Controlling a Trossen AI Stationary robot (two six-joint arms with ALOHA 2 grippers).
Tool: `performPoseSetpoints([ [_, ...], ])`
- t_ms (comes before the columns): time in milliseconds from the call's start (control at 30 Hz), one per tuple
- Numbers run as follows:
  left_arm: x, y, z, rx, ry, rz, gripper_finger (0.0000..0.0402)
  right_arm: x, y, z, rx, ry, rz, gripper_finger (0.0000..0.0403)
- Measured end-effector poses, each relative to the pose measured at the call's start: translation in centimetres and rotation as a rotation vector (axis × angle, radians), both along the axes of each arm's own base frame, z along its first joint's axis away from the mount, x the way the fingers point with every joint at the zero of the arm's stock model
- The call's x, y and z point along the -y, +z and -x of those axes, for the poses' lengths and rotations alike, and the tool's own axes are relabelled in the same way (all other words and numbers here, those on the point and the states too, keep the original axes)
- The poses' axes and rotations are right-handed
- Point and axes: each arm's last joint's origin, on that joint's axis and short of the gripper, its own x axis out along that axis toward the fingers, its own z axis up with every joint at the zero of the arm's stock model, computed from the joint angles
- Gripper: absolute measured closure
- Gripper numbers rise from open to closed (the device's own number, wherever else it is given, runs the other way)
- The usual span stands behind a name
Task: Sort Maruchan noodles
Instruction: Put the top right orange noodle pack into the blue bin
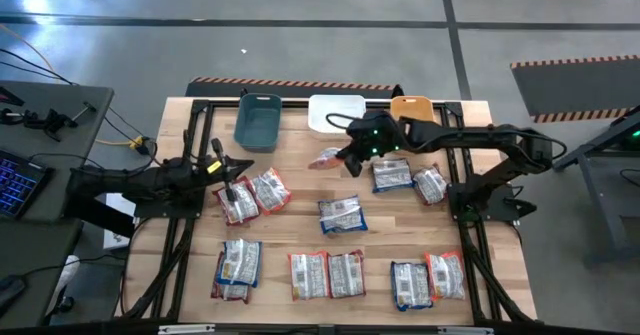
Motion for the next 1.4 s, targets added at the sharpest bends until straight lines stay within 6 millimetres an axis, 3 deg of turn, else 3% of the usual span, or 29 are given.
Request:
performPoseSetpoints([
  [433, 0.1, -0.3, -2.3, -0.039, -0.038, -0.033, 0.0250, 0.0, 2.1, -1.1, 0.256, 0.116, -0.001, 0.0403],
  [600, 0.1, 0.1, -3.4, -0.014, -0.041, -0.064, 0.0213, 0.0, 2.6, -1.2, 0.310, 0.133, 0.008, 0.0403],
  [1100, 0.2, 4.8, -10.9, -0.121, -0.074, -0.210, 0.0169, 0.0, 3.5, -1.5, 0.407, 0.184, 0.023, 0.0403],
  [1400, 0.2, 4.7, -14.0, -0.212, -0.075, -0.273, 0.0167, -0.1, 3.7, -1.5, 0.422, 0.210, 0.030, 0.0403],
])
